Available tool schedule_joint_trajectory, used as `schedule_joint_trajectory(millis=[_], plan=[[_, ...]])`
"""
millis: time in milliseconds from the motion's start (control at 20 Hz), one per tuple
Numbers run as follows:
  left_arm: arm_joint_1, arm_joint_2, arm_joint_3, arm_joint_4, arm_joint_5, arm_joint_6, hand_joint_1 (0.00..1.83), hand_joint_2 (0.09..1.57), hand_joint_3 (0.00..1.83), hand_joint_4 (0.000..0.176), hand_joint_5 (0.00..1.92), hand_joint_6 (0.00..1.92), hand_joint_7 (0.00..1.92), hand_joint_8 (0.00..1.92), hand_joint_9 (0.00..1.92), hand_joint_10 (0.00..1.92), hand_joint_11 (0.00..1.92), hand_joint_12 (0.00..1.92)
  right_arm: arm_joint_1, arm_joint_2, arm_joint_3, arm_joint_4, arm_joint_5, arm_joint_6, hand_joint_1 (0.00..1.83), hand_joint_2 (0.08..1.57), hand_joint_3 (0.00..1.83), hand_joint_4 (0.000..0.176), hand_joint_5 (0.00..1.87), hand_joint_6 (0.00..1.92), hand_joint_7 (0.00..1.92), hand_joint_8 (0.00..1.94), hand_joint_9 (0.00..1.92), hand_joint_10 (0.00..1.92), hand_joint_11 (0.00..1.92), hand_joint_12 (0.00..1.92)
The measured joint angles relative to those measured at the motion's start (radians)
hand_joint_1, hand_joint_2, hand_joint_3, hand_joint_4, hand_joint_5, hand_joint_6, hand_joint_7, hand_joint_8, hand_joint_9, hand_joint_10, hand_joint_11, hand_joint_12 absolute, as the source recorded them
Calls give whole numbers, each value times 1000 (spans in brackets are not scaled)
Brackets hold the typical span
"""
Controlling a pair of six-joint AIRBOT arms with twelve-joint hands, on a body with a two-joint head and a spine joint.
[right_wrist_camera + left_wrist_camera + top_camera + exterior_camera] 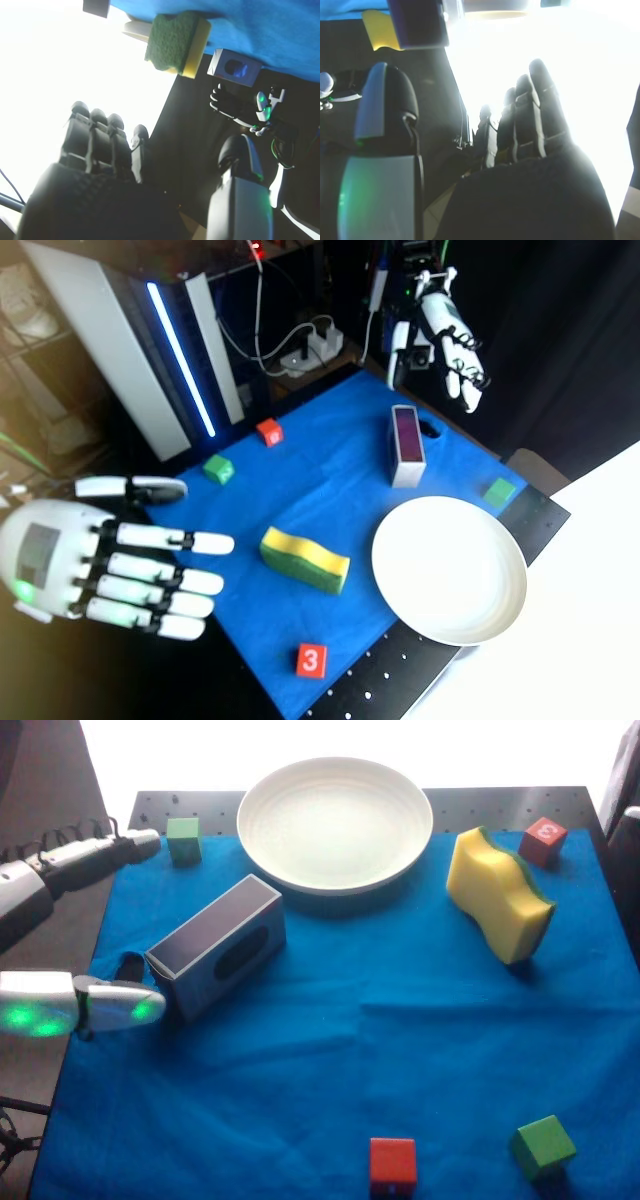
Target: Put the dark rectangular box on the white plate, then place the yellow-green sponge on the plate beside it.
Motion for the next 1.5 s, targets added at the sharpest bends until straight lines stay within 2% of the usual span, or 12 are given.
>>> schedule_joint_trajectory(millis=[250,400,550,700,750,850,950,1050,1150,1300,1350,1500], plan=[[-28,-10,2,26,17,-4,686,883,0,26,213,3,161,1,110,3,0,334,0,0,1,0,-1,0,706,1288,4,0,228,2,249,2,300,6,0,709],[-67,-64,40,39,64,-3,712,877,0,68,213,4,155,3,78,1,0,199,0,0,1,-3,-1,0,729,1295,3,0,239,4,248,0,290,0,0,704],[-126,-94,63,37,131,55,715,853,2,51,222,1,202,1,150,2,0,345,0,0,1,-1,0,4,769,1312,4,22,277,7,260,3,285,0,0,696],[-167,-128,98,39,198,91,744,877,3,95,181,2,239,5,174,3,0,256,0,0,1,-2,-1,7,794,1318,1,42,346,10,301,5,286,1,0,750],[-169,-137,107,37,215,92,745,876,1,97,185,3,263,7,195,7,0,271,0,0,1,-2,-1,8,790,1315,0,52,363,14,302,4,284,0,0,758],[-171,-146,119,36,255,95,758,861,1,64,224,3,310,2,265,3,0,528,0,0,1,0,-1,8,792,1331,2,48,408,13,318,4,281,0,0,799],[-185,-157,127,32,278,111,759,876,1,37,258,3,338,3,363,21,0,922,0,0,1,-1,-1,8,763,1331,1,64,429,10,318,2,274,0,0,771],[-201,-164,134,32,297,146,804,891,1,17,319,12,430,24,463,55,0,1183,0,-1,1,-1,-1,8,750,1330,1,33,441,11,334,7,297,9,18,781],[-224,-174,137,23,315,183,762,899,0,0,395,15,549,46,559,112,0,1299,0,-2,1,-1,-2,8,746,1331,0,28,461,7,352,5,308,6,2,810],[-225,-185,147,27,324,193,800,900,0,0,490,2,661,49,370,866,12,1518,0,-3,1,0,-2,8,719,1332,1,37,486,6,360,1,308,2,0,813],[-230,-187,149,17,330,196,800,907,0,0,512,4,682,65,354,967,47,1525,0,-4,1,0,-1,8,714,1336,3,38,490,7,361,2,311,3,0,810],[-235,-188,149,19,332,195,1045,1019,2,0,753,43,620,773,438,1360,235,1791,0,-8,1,0,-1,8,718,1356,7,33,494,3,366,1,320,3,0,831]])
